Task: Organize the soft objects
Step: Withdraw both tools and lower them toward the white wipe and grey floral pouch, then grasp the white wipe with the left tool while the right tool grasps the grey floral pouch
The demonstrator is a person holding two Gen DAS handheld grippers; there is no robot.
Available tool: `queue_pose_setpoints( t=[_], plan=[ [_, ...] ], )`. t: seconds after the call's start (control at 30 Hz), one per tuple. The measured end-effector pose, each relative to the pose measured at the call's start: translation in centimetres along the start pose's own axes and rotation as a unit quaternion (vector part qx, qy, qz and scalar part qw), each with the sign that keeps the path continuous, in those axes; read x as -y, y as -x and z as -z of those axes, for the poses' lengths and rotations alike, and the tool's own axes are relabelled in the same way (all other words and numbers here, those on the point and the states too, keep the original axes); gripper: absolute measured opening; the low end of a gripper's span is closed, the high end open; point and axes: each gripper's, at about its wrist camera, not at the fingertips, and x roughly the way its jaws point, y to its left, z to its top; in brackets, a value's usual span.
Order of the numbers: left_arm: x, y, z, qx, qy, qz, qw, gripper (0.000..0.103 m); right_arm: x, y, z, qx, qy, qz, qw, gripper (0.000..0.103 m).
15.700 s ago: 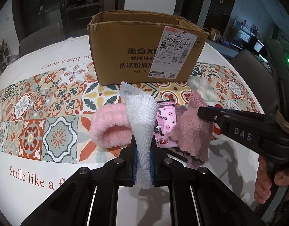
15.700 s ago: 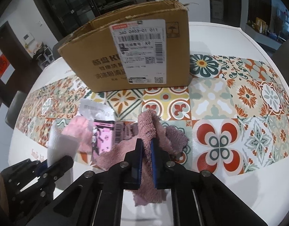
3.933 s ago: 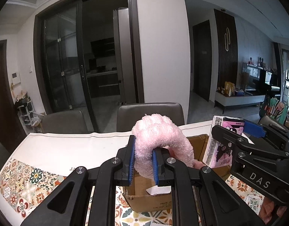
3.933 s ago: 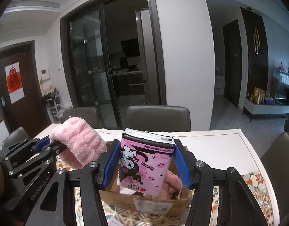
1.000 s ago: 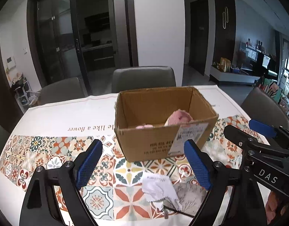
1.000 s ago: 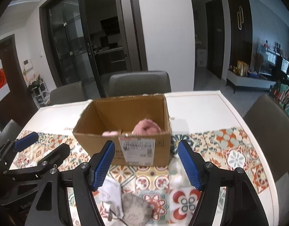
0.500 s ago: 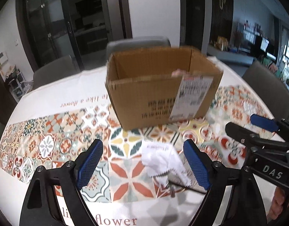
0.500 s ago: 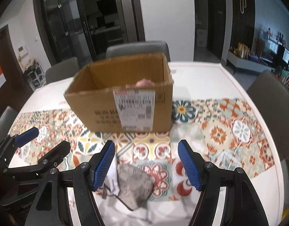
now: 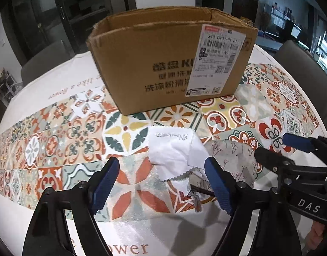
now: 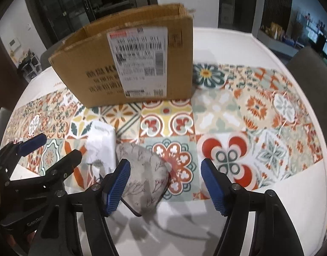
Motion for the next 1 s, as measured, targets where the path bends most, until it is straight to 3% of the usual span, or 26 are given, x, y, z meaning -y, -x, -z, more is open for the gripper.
queue_pose_setpoints(
  t=[0.3,0.5,0.77,0.8,0.9,1.0],
  plan=[
    [0.1,-3.1,-0.3,-0.029,0.013,0.034,0.9989,0.073,0.3,-2.7,0.8,-0.047,-0.015,-0.028,0.998,0.062],
    [0.2,-5.1,-0.1,-0.049,0.029,0.049,0.9972,0.07,-0.1,-3.9,0.8,-0.054,-0.007,-0.032,0.998,0.056],
    [0.1,-6.5,0.3,-0.057,0.06,0.078,0.9935,0.059,-0.3,-5.0,0.6,-0.062,-0.01,-0.051,0.997,0.043],
    [0.1,-6.5,0.3,-0.056,0.061,0.079,0.9934,0.056,-0.4,-5.2,0.7,-0.063,-0.009,-0.053,0.997,0.04],
    [0.2,-6.4,0.5,-0.054,0.065,0.098,0.9916,0.034,-0.6,-5.3,0.7,-0.062,-0.005,-0.056,0.996,0.036],
    [0.2,-6.3,0.6,-0.052,0.071,0.109,0.9902,0.023,-0.8,-5.3,0.6,-0.062,-0.002,-0.061,0.996,0.03]
  ],
)
